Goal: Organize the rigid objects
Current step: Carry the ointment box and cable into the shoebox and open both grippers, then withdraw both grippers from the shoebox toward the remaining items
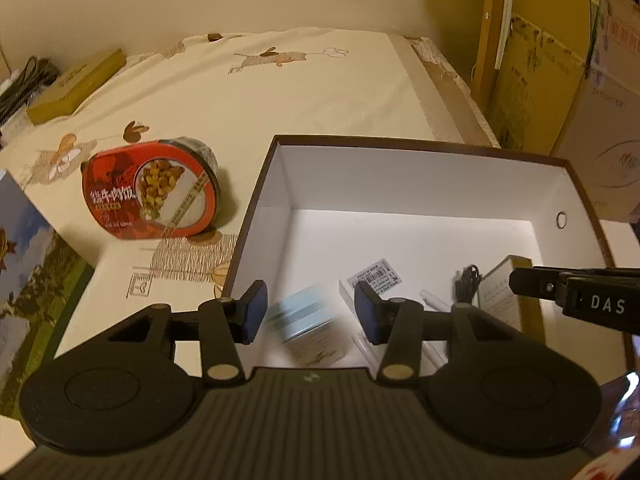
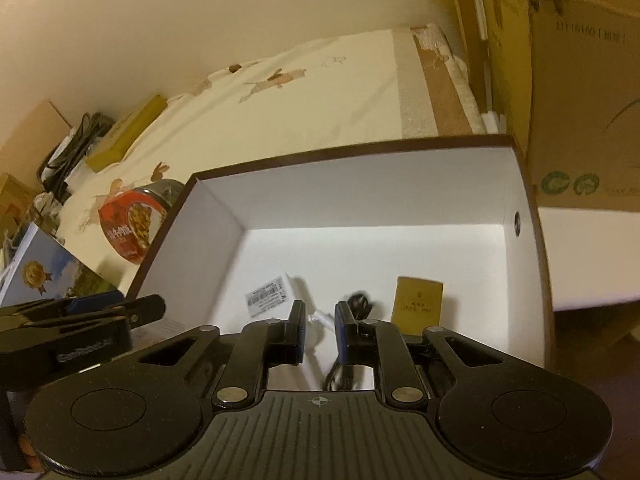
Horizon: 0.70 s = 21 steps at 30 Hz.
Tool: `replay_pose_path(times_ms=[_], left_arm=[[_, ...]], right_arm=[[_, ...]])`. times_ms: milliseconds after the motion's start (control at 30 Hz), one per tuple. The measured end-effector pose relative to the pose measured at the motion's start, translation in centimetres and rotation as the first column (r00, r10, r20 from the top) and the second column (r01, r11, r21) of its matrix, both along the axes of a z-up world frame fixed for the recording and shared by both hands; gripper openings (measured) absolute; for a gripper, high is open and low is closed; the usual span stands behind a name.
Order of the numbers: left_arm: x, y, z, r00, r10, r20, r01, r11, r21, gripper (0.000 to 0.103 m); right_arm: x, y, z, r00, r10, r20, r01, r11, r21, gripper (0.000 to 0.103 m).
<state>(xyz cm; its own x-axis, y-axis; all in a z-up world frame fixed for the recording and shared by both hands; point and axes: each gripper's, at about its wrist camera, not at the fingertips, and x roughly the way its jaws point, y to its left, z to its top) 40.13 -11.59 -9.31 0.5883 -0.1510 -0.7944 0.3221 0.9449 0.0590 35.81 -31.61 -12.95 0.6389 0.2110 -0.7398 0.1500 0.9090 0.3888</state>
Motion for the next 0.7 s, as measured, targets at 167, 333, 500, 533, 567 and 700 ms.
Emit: replay_pose_path(times_ms=[167,333,500,533,567,700], left_arm=[[-1.2,1.0,1.1,1.000,0.002,0.013,-0.002,0.999,-0.035,0.052],[-2.9,1.9,2.4,1.000,0.005,0.023,-0.004,0.997,-0.073,0.053],[-5.0,2.8,3.2,1.000,0.025,0.017,-0.023,0.995,-0.098,0.053],[-5.5,2.9,3.3,0.999,0.030,0.013,-0.029,0.994,-0.103,0.053],[-5.9,3.1,3.4,0.999,0.034,0.008,-0.033,0.994,-0.107,0.053],[-7.8,3.7,3.8,0.999,0.053,0.005,-0.052,0.992,-0.115,0.053]], right_arm=[[-1.5,-0.1,0.7,0.999,-0.011,0.032,0.011,1.000,0.007,0.058],[-3.1,0.3,1.3,0.999,0.003,0.044,-0.003,1.000,-0.007,0.067],[-4.8,0.5,2.0,0.998,0.016,0.061,-0.015,1.000,-0.017,0.069],[-5.1,0.5,2.2,0.998,0.015,0.065,-0.014,1.000,-0.020,0.069],[-5.3,0.6,2.4,0.998,0.014,0.068,-0.013,1.000,-0.023,0.069],[-6.4,0.7,3.3,0.996,0.025,0.087,-0.022,0.999,-0.036,0.069]])
